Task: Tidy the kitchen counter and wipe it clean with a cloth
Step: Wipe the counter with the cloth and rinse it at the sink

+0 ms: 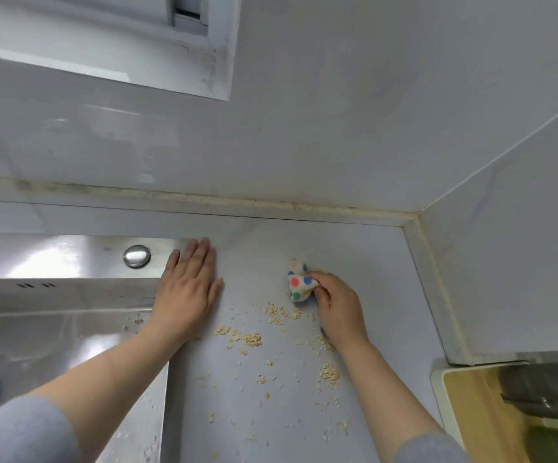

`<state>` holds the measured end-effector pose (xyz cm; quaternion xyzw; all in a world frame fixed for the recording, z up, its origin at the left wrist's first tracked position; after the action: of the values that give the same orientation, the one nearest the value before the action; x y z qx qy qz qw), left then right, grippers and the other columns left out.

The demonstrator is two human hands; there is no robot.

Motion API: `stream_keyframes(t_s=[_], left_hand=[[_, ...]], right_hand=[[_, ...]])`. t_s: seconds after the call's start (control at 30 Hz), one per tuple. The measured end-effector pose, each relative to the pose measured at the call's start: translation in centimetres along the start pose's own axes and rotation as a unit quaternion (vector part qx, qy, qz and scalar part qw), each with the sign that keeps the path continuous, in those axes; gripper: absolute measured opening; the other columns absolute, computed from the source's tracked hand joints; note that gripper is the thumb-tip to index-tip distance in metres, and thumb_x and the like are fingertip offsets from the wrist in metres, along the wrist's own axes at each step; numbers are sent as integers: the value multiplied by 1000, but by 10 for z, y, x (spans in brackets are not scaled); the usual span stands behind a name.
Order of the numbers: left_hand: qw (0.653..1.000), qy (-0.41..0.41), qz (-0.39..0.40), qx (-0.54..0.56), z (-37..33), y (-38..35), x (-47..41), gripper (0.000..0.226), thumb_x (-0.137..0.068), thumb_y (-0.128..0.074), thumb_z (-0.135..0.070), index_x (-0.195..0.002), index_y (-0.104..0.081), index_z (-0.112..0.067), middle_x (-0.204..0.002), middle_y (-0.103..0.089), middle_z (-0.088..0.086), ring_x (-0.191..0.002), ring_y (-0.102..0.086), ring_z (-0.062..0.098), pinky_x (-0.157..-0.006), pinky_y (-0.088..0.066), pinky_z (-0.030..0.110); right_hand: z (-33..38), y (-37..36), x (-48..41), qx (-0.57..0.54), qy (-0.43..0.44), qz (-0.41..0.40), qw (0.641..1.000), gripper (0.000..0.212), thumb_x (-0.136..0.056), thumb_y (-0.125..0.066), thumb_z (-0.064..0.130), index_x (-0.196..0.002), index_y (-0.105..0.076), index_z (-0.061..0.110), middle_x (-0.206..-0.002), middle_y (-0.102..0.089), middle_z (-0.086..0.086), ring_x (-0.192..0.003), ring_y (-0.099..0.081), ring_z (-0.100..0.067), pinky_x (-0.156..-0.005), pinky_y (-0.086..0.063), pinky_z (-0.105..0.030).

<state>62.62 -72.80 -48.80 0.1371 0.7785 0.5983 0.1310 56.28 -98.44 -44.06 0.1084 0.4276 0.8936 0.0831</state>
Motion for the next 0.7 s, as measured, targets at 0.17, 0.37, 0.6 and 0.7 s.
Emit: stream_keyframes(t_s=[0.17, 0.37, 0.6, 0.7], left_hand=[[1000, 7, 2, -6, -2, 0, -1, 61, -94, -27, -37, -139, -45, 0, -146, -43, 17, -136, -38, 33, -114, -13, 43], [1000, 6, 7, 2, 0, -2, 2, 62, -95, -26, -38, -141, -42, 1, -148, -40, 17, -139, -35, 33, -115, -9, 40], [998, 37, -15, 56, 4, 3, 45, 58, -96, -27, -31, -140, -41, 4, -148, -39, 20, -137, -36, 32, -115, -14, 40], [998, 37, -7, 41, 10, 5, 53, 58, -96, -26, -32, -142, -41, 1, -149, -39, 16, -137, -37, 29, -115, -12, 41]], right_hand=[[-1, -7, 62, -3, -3, 29, 1000, 36, -93, -50, 4, -116, -66, 27, -109, -55, 29, -109, -52, -3, -90, -33, -5], [11, 12, 79, -36, -17, 28, 999, 41, -94, -48, 3, -102, -64, 40, -100, -62, 27, -97, -56, 4, -83, -45, -16], [55, -4, 6, -18, 57, 20, 998, 32, -95, -47, 5, -110, -68, 23, -103, -64, 15, -98, -56, -7, -84, -44, -22], [62, -33, 2, -3, 58, 57, 997, 34, -93, -49, 4, -116, -67, 21, -117, -65, 6, -107, -54, -10, -89, -39, -18]])
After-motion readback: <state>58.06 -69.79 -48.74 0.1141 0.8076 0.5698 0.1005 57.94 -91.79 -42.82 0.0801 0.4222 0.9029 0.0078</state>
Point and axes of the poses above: each hand's wrist, its own x-axis away from the middle knuckle, its own y-axis out of the back of the hand, z = x × y, the point moved 1 cm from there along -x, towards the middle knuckle
